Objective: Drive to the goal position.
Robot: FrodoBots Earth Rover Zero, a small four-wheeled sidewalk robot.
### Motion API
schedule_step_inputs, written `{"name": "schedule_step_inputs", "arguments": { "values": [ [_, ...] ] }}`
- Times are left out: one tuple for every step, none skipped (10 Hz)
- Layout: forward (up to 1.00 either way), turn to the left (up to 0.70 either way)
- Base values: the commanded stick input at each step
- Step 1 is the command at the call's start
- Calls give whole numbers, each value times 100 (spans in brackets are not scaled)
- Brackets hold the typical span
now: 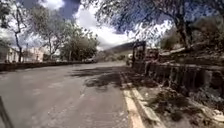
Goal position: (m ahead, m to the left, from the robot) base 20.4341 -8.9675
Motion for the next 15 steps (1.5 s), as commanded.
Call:
{"name": "schedule_step_inputs", "arguments": {
  "values": [
    [70,0],
    [70,0],
    [70,0],
    [70,0],
    [70,0],
    [70,0],
    [70,0],
    [70,0],
    [70,0],
    [70,0],
    [70,0],
    [70,0],
    [70,0],
    [70,0],
    [70,0]
  ]
}}
